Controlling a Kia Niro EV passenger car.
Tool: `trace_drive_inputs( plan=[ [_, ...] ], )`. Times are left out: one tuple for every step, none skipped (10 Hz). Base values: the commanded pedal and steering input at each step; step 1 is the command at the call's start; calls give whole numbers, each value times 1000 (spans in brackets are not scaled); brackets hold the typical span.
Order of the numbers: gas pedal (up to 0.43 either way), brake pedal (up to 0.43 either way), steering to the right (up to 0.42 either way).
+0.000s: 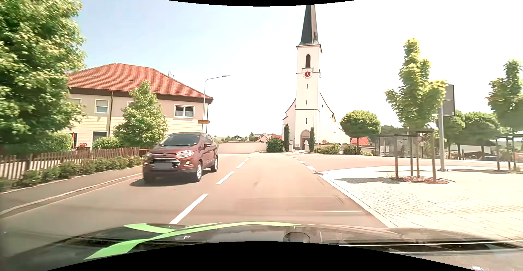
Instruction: Follow the waypoints while adhering to traffic rules and regulations
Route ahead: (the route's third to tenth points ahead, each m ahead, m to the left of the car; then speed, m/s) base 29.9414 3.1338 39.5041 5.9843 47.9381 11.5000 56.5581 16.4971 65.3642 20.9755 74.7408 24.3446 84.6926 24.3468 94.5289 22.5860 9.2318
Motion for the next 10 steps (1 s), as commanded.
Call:
trace_drive_inputs(
  plan=[
    [157,0,-8],
    [150,0,-8],
    [118,0,-8],
    [118,0,-8],
    [118,0,-8],
    [118,0,-8],
    [118,0,-8],
    [118,0,-8],
    [118,0,-8],
    [118,0,-10]
  ],
)
